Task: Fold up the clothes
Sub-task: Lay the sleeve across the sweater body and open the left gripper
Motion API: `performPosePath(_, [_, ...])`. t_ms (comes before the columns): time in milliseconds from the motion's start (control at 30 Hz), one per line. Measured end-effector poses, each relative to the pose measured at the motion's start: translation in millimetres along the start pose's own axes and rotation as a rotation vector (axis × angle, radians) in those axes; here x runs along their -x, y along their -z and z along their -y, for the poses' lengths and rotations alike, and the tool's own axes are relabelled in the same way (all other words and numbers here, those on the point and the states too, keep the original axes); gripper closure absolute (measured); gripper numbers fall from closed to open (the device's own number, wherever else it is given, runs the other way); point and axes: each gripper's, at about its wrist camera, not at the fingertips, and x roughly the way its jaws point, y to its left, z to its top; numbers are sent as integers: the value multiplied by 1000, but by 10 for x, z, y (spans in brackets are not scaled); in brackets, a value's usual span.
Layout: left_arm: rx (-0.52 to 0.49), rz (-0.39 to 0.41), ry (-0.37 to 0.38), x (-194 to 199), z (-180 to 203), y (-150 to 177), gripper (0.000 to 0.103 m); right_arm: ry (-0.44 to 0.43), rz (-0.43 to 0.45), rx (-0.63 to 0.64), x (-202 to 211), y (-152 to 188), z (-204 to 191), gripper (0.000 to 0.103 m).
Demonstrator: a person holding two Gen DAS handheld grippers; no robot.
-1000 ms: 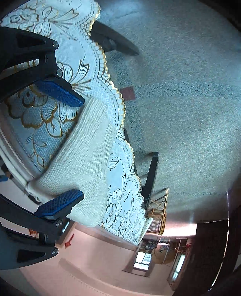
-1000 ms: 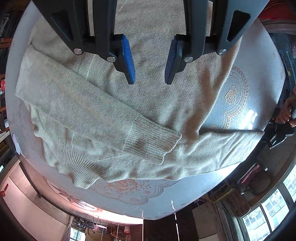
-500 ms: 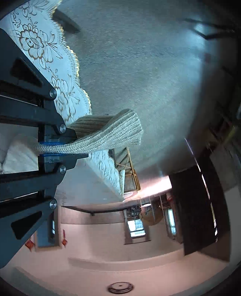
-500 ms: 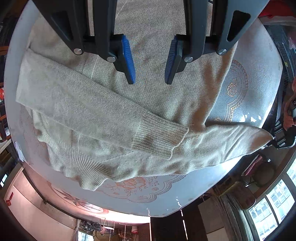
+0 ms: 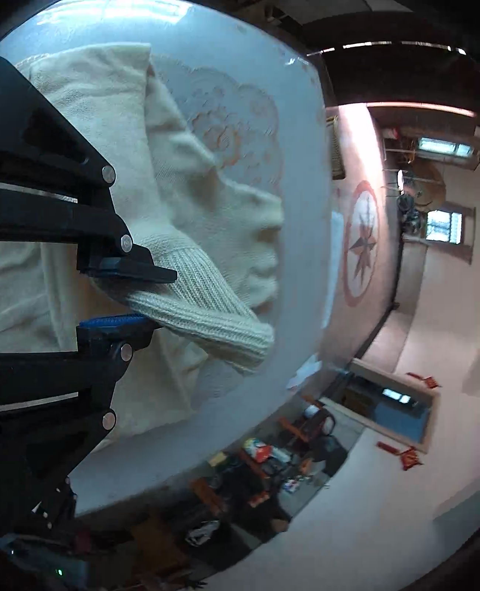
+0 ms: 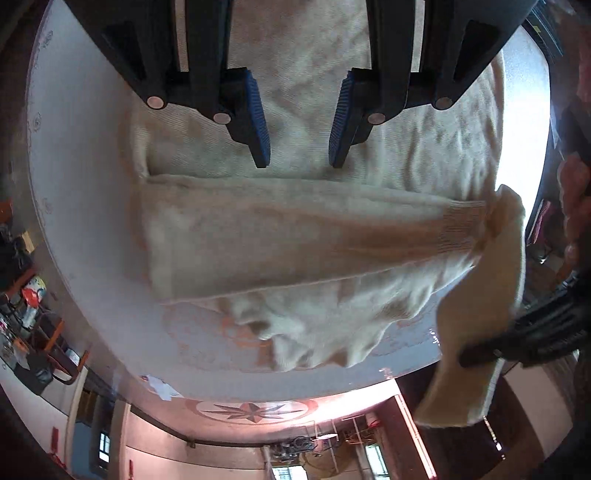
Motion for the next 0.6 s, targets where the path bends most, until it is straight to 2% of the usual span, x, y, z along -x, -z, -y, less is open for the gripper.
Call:
performPosePath(33, [-33,-73,20,-222,216,125,79,15,-5,-21,1,23,143,70])
performPosePath(100, [-88,-193,42,-457,590,442,78,30,-27,-62,-32,62,408,70])
performPosePath(133, [-99,-222,63,-463,686,585,78,29,-36,-75,-55,79,510,70])
performPosePath(200, [-95,-232,103,-345,732,832,77,11,-36,-77,-95,82,651,70])
performPosePath(267, [-63,-197,83,-155,560,960,69,-11,-29,-69,-143,21,722,70])
performPosePath(300, [-55,-165,33,-44,426,984,62,-26,-25,-67,-169,-24,745,70])
performPosePath(400, [-41,-51,-211,260,-84,928,59,-102,-38,-41,-324,-231,713,70])
performPosePath(467, [-33,8,-397,412,-485,858,52,-114,-58,-24,-469,-374,652,70])
performPosePath(500, [-39,13,-503,449,-629,839,37,-120,-69,-20,-545,-443,621,70])
performPosePath(533, [-45,17,-609,485,-774,820,28,-126,-81,-16,-621,-512,591,70])
performPosePath(567, [-46,18,-693,515,-913,810,28,-133,-93,-11,-698,-581,561,70])
performPosePath(600, [-33,6,-708,524,-1037,826,28,-139,-104,-7,-774,-650,531,70])
